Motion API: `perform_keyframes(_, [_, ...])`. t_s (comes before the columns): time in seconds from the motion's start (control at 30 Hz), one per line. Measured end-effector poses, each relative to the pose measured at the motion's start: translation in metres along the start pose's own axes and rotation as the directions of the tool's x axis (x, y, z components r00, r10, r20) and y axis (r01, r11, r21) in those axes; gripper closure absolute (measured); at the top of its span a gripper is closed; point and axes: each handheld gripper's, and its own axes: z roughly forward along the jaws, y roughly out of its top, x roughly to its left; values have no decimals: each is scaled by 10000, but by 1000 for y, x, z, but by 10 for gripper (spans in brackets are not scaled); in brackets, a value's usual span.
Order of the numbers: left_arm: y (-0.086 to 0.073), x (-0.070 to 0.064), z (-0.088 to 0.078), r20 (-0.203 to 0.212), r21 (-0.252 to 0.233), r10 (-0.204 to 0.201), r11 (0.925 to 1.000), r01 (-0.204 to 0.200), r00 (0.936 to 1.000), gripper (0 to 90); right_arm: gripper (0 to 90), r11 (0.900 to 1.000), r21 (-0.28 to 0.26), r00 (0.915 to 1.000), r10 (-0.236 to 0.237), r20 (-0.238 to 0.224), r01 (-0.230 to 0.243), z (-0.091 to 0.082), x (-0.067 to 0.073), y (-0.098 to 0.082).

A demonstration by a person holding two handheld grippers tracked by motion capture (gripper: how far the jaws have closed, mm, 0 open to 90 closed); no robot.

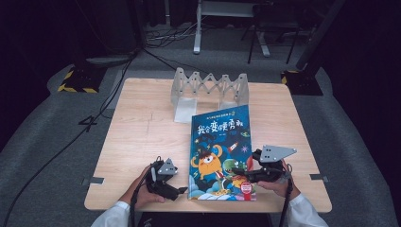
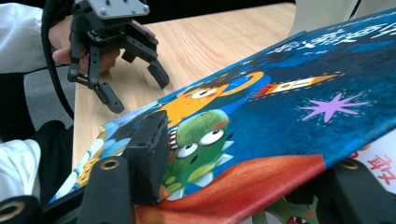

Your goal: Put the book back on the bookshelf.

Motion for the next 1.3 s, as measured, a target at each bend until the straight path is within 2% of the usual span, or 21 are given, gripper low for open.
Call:
perform_keyframes(0.17, [13, 1, 0, 348, -443, 140, 9989, -125, 9993, 161, 440, 9991, -150, 9991, -403, 166, 405, -2, 6, 2])
perform_keyframes(0.33, [22, 5, 9, 299, -541, -32, 9985, 49, 9995, 162, 441, 9972, -328, 9975, -667, 251, 675, -4, 9, 0])
perform_keyframes(0.47, [26, 9, 12, 608, -742, -131, 9971, 176, 9981, 147, 441, 9949, -441, 9953, -893, 369, 909, -6, 12, 0])
perform_keyframes(0.57, [27, 13, 15, 1013, -983, -431, 9937, 532, 9939, 143, 441, 9933, -482, 9938, -1034, 408, 1053, -8, 13, 0])
perform_keyframes(0.67, [30, 16, 20, 1505, -1137, -554, 9908, 729, 9871, 106, 441, 9918, -555, 9928, -1127, 413, 1149, -8, 13, 0])
perform_keyframes(0.73, [31, 17, 21, 1627, -1203, -504, 9902, 705, 9854, 101, 441, 9908, -580, 9919, -1198, 420, 1221, -8, 14, 0])
perform_keyframes(0.8, [35, 17, 24, 2067, -1365, -532, 9872, 827, 9770, 87, 442, 9878, -678, 9896, -1373, 433, 1400, -9, 16, 0])
perform_keyframes(0.83, [35, 17, 24, 2067, -1365, -532, 9872, 827, 9770, 84, 442, 9878, -678, 9896, -1373, 433, 1400, -9, 16, 0])
perform_keyframes(0.9, [38, 16, 27, 2336, -1531, -452, 9847, 827, 9713, 80, 442, 9836, -799, 9863, -1582, 467, 1615, -9, 19, 0])
perform_keyframes(1.03, [42, 15, 28, 2319, -1643, -365, 9835, 762, 9721, 49, 442, 9811, -876, 9845, -1689, 483, 1726, -9, 20, 0])
perform_keyframes(1.1, [41, 17, 27, 2446, -1851, -675, 9760, 1149, 9673, 77, 443, 9803, -891, 9838, -1728, 481, 1765, -9, 19, -1])
perform_keyframes(1.13, [41, 17, 27, 2446, -1851, -675, 9760, 1149, 9673, 110, 443, 9803, -891, 9838, -1728, 481, 1765, -9, 19, -1])
perform_keyframes(1.17, [37, 22, 24, 2745, -2183, -1021, 9618, 1654, 9562, 158, 445, 9796, -960, 9839, -1731, 440, 1766, -9, 18, -2])
perform_keyframes(1.2, [35, 23, 22, 2831, -2268, -995, 9594, 1674, 9539, 171, 448, 9795, -978, 9840, -1729, 430, 1764, -9, 17, -2])
perform_keyframes(1.23, [35, 23, 20, 2736, -2333, -961, 9587, 1629, 9570, 171, 455, 9800, -989, 9848, -1702, 346, 1729, -8, 17, -3])
perform_keyframes(1.27, [35, 23, 20, 2736, -2333, -961, 9587, 1629, 9570, 171, 455, 9800, -989, 9848, -1702, 346, 1729, -8, 17, -3])
perform_keyframes(1.3, [35, 22, 17, 2580, -2435, -916, 9572, 1565, 9618, 175, 461, 9814, -929, 9855, -1654, 373, 1682, -6, 15, -4])
